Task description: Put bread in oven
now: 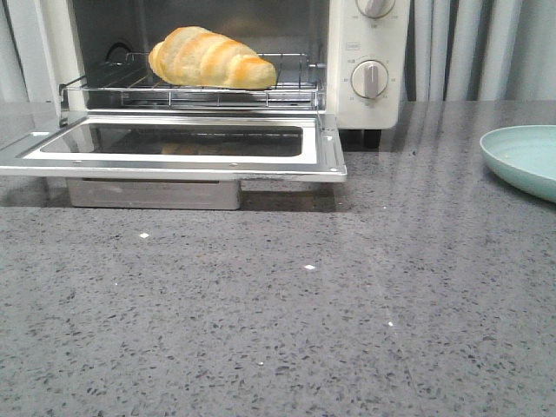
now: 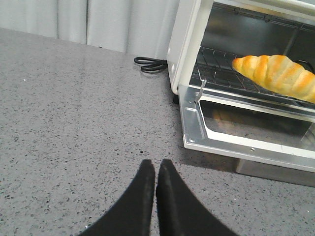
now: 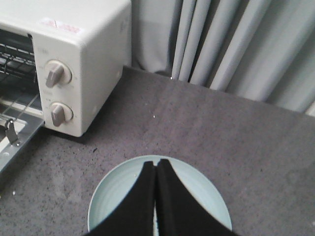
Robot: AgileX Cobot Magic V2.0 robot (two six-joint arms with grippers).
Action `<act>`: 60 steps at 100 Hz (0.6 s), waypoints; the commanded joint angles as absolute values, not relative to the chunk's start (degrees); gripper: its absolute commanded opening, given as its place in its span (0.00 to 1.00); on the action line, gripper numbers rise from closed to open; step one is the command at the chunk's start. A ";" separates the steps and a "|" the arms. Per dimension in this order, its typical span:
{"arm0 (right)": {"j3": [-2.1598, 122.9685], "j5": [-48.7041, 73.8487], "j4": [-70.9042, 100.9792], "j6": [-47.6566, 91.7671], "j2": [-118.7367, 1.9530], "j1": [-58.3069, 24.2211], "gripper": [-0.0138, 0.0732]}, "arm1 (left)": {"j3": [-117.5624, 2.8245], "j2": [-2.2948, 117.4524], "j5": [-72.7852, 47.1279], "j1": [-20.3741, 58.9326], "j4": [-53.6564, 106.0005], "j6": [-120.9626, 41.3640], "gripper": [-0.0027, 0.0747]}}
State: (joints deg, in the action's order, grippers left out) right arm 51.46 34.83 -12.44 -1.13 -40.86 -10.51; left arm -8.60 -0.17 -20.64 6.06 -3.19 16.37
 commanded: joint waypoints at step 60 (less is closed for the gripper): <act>11.59 4.45 2.24 -1.74 -18.26 -1.78 0.09 | -10.17 -1.71 -16.16 5.89 -2.85 16.44 0.01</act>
State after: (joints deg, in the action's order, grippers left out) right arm 12.71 12.32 0.83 -1.57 -19.79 -3.14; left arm -8.60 -0.17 -20.64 6.06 -3.19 16.37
